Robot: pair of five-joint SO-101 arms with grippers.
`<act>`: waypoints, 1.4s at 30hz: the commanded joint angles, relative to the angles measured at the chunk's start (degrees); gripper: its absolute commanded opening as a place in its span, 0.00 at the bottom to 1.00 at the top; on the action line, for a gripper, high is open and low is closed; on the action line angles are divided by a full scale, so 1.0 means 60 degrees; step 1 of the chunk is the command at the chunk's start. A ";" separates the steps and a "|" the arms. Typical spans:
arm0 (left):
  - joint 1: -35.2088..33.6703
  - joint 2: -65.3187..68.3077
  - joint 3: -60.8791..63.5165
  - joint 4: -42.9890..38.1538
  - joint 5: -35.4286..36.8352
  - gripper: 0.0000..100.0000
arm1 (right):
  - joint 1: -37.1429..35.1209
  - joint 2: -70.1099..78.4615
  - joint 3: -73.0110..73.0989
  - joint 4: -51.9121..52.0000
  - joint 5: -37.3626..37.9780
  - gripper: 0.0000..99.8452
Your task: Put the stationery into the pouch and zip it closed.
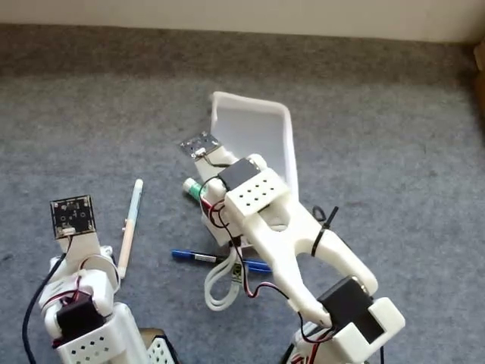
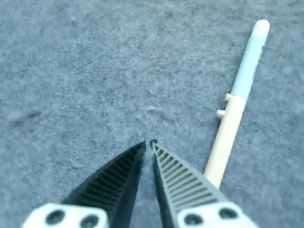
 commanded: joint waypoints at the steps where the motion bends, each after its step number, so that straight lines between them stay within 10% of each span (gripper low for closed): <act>1: 0.0799 -0.0125 -0.0886 -0.0161 -0.0059 0.04 | 0.0256 -0.0960 -0.0491 0.0037 0.0161 0.01; 9: 0.2645 -0.0125 -0.1077 -0.0190 0.0659 0.26 | 0.0256 -0.2850 0.0418 -0.0315 0.0117 0.01; 22: 0.5487 -0.0110 -0.2103 -0.0190 0.1377 0.26 | 0.0256 -0.3949 0.1341 -0.0769 0.0117 0.01; 42: 0.6908 -0.0110 -0.1502 -0.2066 0.2403 0.26 | 0.0212 -0.4037 0.1341 -0.0681 0.0103 0.01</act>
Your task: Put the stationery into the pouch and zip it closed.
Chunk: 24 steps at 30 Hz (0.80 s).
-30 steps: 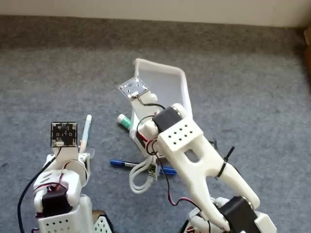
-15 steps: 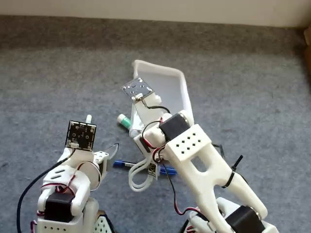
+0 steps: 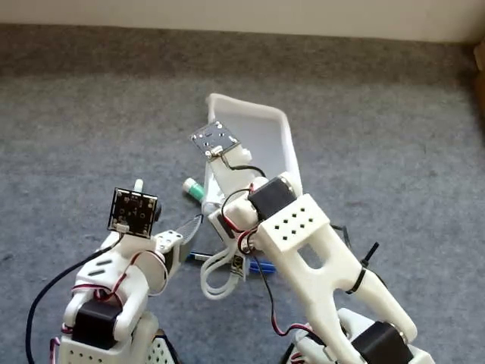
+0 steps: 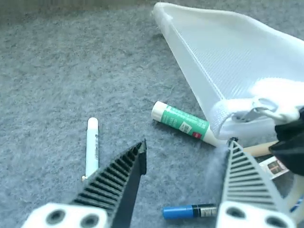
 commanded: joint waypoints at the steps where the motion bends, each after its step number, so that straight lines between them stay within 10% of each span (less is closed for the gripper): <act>1: 0.0198 -0.0110 0.0256 -0.1070 0.0117 0.26 | 0.0125 -0.0623 -0.0037 -0.0198 0.0059 0.01; 24: 0.0608 -0.0110 0.1678 -0.2637 0.0073 0.26 | -0.0330 -0.0637 0.0300 -0.0066 0.0059 0.01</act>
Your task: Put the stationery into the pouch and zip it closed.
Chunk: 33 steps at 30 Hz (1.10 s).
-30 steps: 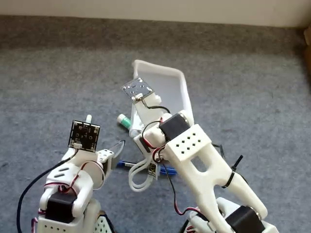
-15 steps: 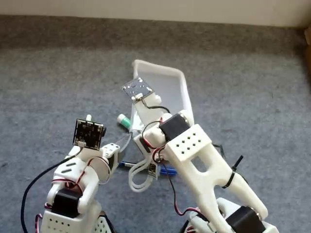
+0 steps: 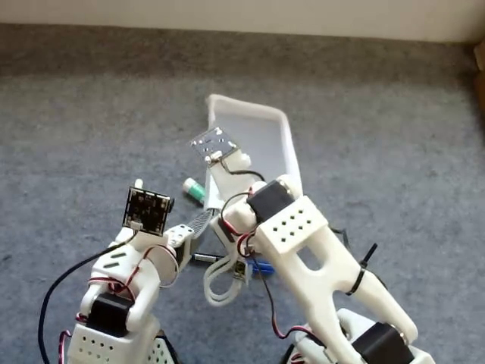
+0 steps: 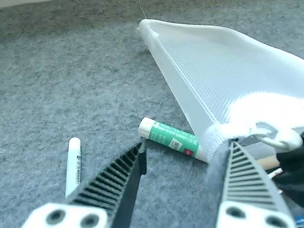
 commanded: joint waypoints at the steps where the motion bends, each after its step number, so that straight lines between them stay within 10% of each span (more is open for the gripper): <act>1: 0.0110 -0.0125 0.0037 -0.0337 0.0073 0.25 | -0.0242 -0.0579 -0.0066 -0.0066 0.0059 0.01; 33: -0.0886 -0.0139 0.0256 -0.0967 -0.1026 0.01 | 0.0872 -0.0593 -0.0081 0.0154 0.0132 0.01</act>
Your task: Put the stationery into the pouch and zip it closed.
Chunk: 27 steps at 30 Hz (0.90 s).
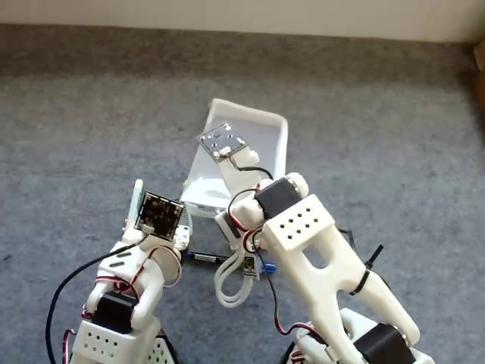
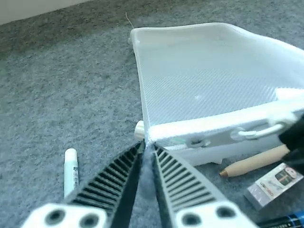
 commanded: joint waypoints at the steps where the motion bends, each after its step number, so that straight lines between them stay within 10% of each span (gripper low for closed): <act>1: -0.0667 -0.0139 -0.0535 -0.0190 -0.0044 0.01 | 0.0374 -0.0535 -0.0125 0.0095 0.0103 0.01; 27: -0.1971 -0.0154 -0.0828 -0.0044 -0.0029 0.01 | 0.2147 -0.0535 -0.0183 0.0095 0.0103 0.01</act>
